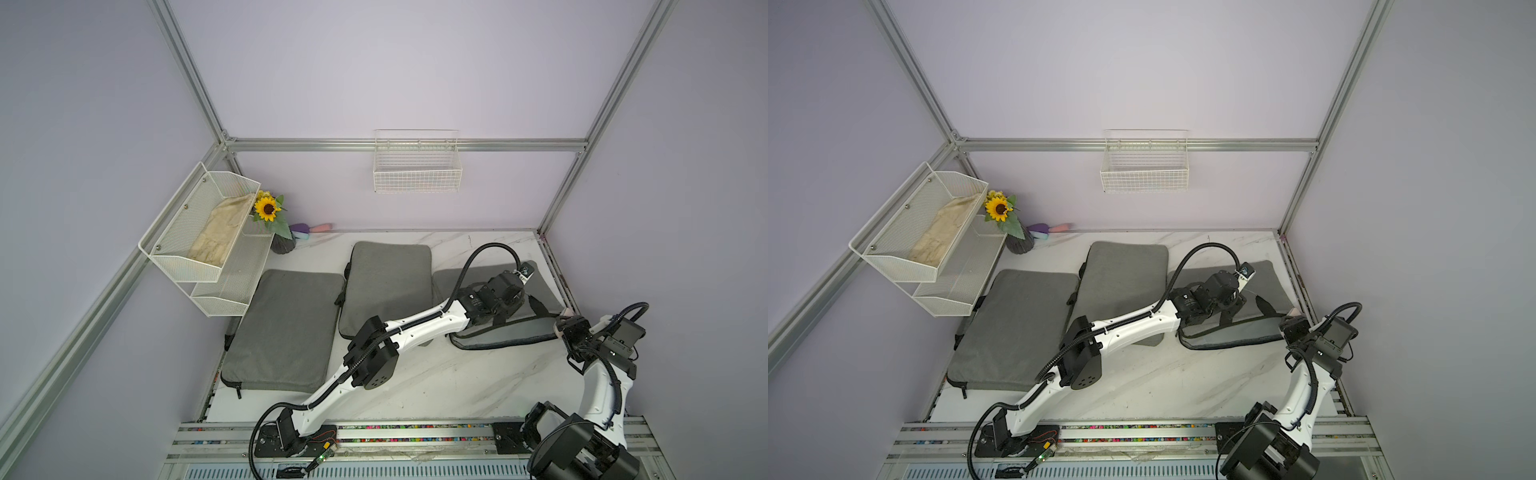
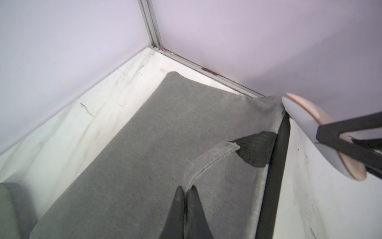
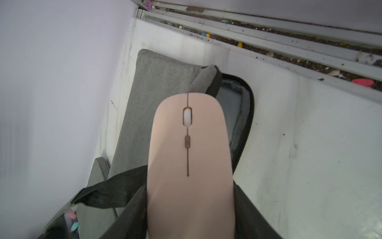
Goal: Put the mouse into the laptop bag
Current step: Open the zippered laptop bag at the center of the board, then place the mouse in the zippered laptop bag.
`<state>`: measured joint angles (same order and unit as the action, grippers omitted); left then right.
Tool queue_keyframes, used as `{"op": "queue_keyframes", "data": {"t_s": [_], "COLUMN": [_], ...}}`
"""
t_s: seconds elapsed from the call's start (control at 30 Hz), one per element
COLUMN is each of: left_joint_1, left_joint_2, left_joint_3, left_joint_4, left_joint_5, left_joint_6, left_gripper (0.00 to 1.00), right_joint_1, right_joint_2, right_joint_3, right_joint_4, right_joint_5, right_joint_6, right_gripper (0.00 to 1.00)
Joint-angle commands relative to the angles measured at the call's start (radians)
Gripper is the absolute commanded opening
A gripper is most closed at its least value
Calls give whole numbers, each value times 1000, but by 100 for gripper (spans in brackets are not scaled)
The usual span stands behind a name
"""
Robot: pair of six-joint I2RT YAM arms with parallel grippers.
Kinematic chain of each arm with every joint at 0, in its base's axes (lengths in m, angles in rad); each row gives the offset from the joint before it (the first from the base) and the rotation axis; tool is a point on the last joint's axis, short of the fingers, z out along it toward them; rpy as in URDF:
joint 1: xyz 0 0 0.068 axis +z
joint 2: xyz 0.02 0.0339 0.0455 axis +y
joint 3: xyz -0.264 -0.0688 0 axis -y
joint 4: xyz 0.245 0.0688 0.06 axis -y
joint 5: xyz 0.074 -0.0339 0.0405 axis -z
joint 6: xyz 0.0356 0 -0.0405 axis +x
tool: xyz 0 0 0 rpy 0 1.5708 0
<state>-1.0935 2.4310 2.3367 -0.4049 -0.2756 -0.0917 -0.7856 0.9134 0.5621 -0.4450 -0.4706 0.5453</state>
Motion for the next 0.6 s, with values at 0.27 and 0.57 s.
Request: {"op": "queue_keyframes", "data": {"t_s": [0.27, 0.57], "left_joint_1": [73, 110], "left_joint_2": [-53, -79], "left_joint_3": [197, 151], "left_joint_4": [14, 39], "left_joint_5": [-68, -5], "left_joint_6": [-93, -144], "left_gripper": [0, 0], "right_joint_1": [-14, -15], "right_joint_2": [-27, -57], "right_joint_3": [-29, -63], "right_joint_4": [23, 45], "right_joint_5": [-78, -108], "right_joint_6": [35, 30], "right_gripper": [43, 45]}}
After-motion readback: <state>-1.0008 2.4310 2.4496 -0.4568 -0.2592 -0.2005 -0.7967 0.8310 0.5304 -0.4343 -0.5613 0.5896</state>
